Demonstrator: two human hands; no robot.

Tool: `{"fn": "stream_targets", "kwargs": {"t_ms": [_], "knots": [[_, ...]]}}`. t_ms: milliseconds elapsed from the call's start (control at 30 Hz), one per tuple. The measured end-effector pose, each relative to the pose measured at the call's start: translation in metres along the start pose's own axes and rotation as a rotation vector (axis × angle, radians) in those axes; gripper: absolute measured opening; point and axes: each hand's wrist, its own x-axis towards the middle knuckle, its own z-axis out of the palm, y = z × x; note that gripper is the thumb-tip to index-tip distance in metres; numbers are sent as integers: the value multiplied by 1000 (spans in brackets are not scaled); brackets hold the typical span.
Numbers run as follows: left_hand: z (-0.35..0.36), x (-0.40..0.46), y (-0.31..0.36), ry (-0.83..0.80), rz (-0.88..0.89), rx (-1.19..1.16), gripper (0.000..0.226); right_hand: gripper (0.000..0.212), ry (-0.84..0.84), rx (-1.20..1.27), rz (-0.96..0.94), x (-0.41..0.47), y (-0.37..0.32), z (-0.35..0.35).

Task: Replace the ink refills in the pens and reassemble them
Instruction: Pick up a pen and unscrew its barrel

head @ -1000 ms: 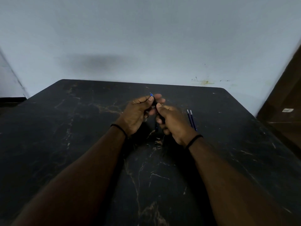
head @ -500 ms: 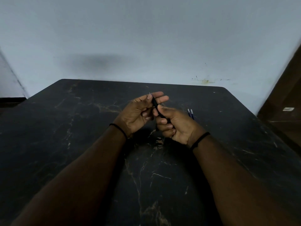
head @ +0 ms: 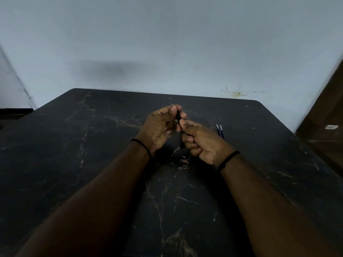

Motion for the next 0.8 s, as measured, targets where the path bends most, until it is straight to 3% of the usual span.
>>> {"fn": "stream_targets", "kwargs": {"t_ms": [267,500,633,733,800], "knots": [[-3,0,-4,118,21,-23,20,37,152,-153,-167,4,1,-3],[-9,0,-6,207,15,24,18,6,181,-160,-251,3,6,-7],[-8,1,-8,235,8,28,13,8,186,-149,-246,3,5,-7],[-8,0,-8,247,4,34,14,28,194,-189,-193,5,5,-8],[-9,0,-7,249,5,41,14,31,191,-210,-194,6,7,-8]]}}
